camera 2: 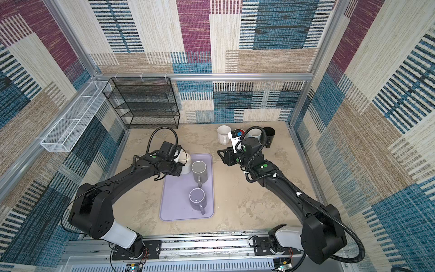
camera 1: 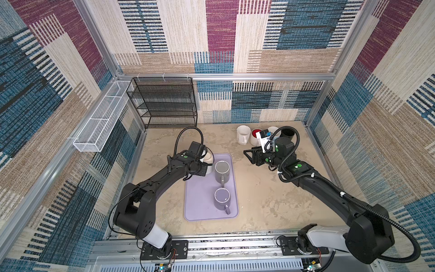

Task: Turn the mug right side up
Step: 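Close the left gripper on the cream mug's handle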

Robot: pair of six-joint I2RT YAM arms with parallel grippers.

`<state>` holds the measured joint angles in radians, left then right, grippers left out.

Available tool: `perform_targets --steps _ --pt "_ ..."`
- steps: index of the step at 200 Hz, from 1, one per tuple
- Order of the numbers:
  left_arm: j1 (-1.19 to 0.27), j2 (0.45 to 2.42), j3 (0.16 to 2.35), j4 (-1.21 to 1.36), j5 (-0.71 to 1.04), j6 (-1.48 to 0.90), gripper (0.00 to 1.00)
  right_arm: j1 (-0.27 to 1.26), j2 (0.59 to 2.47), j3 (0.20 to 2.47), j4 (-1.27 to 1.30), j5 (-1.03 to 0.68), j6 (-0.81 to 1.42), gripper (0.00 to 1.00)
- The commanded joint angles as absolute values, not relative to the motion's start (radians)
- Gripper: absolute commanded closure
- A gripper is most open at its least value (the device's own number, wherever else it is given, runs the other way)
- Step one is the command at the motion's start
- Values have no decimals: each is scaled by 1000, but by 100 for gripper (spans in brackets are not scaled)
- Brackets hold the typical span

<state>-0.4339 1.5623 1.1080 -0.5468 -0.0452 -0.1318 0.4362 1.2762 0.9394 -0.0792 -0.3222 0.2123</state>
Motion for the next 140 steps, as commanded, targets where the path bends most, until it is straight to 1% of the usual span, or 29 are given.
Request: perform_targets --steps 1,66,140 --pt "-430 1536 1095 -472 -44 -154 100 436 1269 936 -52 -330 217 40" --pt "-416 1504 1069 -440 -42 -163 100 437 1277 930 -41 -347 226 40" --pt "-418 1509 971 -424 -40 -201 100 436 1275 935 -46 -343 224 40"
